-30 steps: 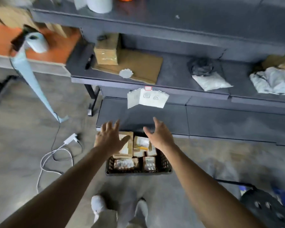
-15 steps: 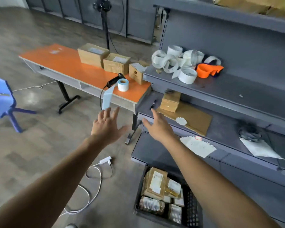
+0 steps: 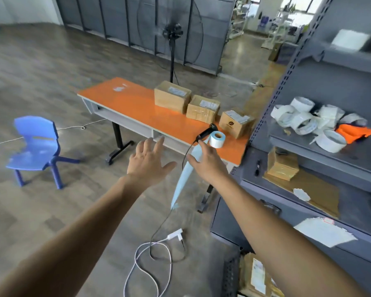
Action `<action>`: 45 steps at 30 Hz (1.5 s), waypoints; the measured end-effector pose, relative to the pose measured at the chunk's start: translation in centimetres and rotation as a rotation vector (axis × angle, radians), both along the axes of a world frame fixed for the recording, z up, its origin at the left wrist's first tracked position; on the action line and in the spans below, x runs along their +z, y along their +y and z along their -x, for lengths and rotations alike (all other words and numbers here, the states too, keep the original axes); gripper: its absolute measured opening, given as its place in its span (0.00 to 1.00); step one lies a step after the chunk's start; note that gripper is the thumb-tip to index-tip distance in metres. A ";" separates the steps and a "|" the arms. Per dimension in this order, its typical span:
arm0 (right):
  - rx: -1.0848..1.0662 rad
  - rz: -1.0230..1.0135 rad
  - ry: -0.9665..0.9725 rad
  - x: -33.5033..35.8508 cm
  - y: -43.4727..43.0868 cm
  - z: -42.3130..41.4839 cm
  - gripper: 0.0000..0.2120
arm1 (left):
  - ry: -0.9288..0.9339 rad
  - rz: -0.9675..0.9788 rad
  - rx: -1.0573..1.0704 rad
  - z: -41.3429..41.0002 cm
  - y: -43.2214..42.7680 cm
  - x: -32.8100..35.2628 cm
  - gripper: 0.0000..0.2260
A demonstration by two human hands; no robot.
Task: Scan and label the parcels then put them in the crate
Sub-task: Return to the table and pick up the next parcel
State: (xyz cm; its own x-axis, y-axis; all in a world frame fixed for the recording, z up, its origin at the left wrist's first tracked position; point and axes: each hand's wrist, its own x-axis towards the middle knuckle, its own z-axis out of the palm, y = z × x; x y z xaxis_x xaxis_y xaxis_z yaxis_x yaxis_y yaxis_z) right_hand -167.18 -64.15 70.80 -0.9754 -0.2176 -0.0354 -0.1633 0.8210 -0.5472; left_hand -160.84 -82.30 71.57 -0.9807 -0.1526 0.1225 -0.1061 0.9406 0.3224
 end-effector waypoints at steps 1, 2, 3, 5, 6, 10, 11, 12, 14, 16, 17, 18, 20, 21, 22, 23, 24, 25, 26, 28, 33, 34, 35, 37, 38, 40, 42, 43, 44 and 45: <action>0.011 -0.007 0.000 0.0 -1.4 0.6 0.34 | 0.007 -0.006 0.006 0.4 -1.4 0.1 0.38; 0.020 -0.003 -0.008 0.0 -2.9 1.3 0.34 | 0.012 -0.010 0.013 0.9 -2.8 0.2 0.38; 0.031 0.010 -0.019 0.0 -4.3 2.0 0.33 | 0.014 -0.015 0.019 1.4 -4.0 0.2 0.37; 0.060 0.027 -0.031 0.2 -7.0 3.5 0.33 | 0.011 -0.028 0.033 2.7 -6.5 0.0 0.37; 0.071 0.024 -0.031 0.2 -8.5 4.4 0.33 | 0.012 -0.034 0.040 3.5 -7.7 -0.1 0.37; 0.079 0.030 -0.017 -0.4 -13.8 8.8 0.32 | -0.001 -0.007 0.051 7.2 -12.2 -0.9 0.38; 0.075 0.033 -0.013 -0.7 -15.0 10.2 0.32 | -0.002 0.003 0.049 8.5 -13.3 -1.1 0.38; 0.070 0.037 -0.012 -1.0 -16.2 11.7 0.32 | -0.004 0.012 0.047 10.0 -14.5 -1.3 0.38; 0.057 0.049 -0.016 -1.8 -18.4 14.9 0.32 | -0.004 0.036 0.040 13.5 -16.7 -1.7 0.38; 0.045 0.065 -0.016 -2.8 -20.3 18.5 0.32 | -0.006 0.058 0.024 17.6 -18.9 -2.1 0.38; 0.035 0.073 -0.019 -3.3 -21.2 20.4 0.32 | -0.013 0.064 0.010 19.9 -19.9 -2.2 0.38; 0.019 0.081 -0.030 -3.7 -21.9 22.5 0.32 | -0.023 0.072 -0.007 22.4 -20.8 -2.2 0.38; -0.026 0.087 -0.070 -4.3 -23.2 26.3 0.32 | -0.049 0.088 -0.044 26.9 -22.4 -2.0 0.38; -0.049 0.088 -0.087 -4.5 -23.8 28.1 0.32 | -0.053 0.097 -0.066 29.0 -22.9 -1.9 0.38; -0.068 0.088 -0.098 -4.6 -24.2 29.8 0.32 | -0.054 0.105 -0.087 30.8 -23.3 -1.8 0.38; -0.083 0.088 -0.105 -4.6 -24.5 31.4 0.32 | -0.057 0.110 -0.105 32.6 -23.7 -1.7 0.38; -0.100 0.088 -0.110 -4.5 -24.7 32.9 0.32 | -0.066 0.111 -0.117 34.1 -23.9 -1.6 0.38; -0.119 0.089 -0.113 -4.4 -24.8 34.1 0.32 | -0.079 0.110 -0.128 35.6 -24.1 -1.5 0.38; -0.137 0.090 -0.109 -4.2 -24.7 35.3 0.32 | -0.087 0.108 -0.136 36.9 -24.3 -1.5 0.38; -0.162 0.080 -0.087 -3.8 -24.5 37.5 0.32 | -0.079 0.104 -0.158 39.5 -24.3 -1.4 0.38; -0.237 0.072 -0.079 -3.5 -23.8 41.5 0.32 | -0.070 0.074 -0.258 45.1 -23.8 -1.8 0.38; -0.254 0.074 -0.083 -3.7 -23.7 42.2 0.32 | -0.076 0.067 -0.279 46.1 -23.7 -2.0 0.38; -0.271 0.076 -0.088 -3.8 -23.7 42.9 0.32 | -0.086 0.064 -0.297 47.3 -23.6 -2.2 0.38; -0.307 0.081 -0.099 -4.1 -23.5 44.2 0.32 | -0.109 0.056 -0.326 49.7 -23.6 -2.9 0.37; -0.323 0.086 -0.102 -4.2 -23.5 44.9 0.32 | -0.121 0.048 -0.343 51.0 -23.5 -3.2 0.37; -0.356 0.095 -0.098 -4.6 -23.4 46.5 0.32 | -0.139 0.038 -0.381 53.5 -23.4 -3.6 0.37; -0.391 0.102 -0.086 -4.9 -23.5 48.3 0.30 | -0.140 0.031 -0.418 56.3 -23.3 -4.0 0.36; -0.408 0.105 -0.082 -5.0 -23.5 49.3 0.29 | -0.135 0.023 -0.435 57.7 -23.3 -4.2 0.36; -0.425 0.109 -0.083 -5.1 -23.6 50.2 0.30 | -0.132 0.012 -0.451 59.2 -23.3 -4.4 0.36; -0.446 0.113 -0.089 -5.3 -23.7 51.2 0.30 | -0.138 -0.002 -0.466 60.6 -23.4 -4.6 0.36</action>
State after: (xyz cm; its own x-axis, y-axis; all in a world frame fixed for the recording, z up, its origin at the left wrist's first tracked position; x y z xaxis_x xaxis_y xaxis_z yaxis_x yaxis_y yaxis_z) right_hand -218.42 -87.89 65.55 -0.9688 0.2146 -0.1237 0.2435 0.7346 -0.6333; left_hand -221.48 -105.71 66.98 -0.9517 0.3067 -0.0131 0.2846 0.8976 0.3365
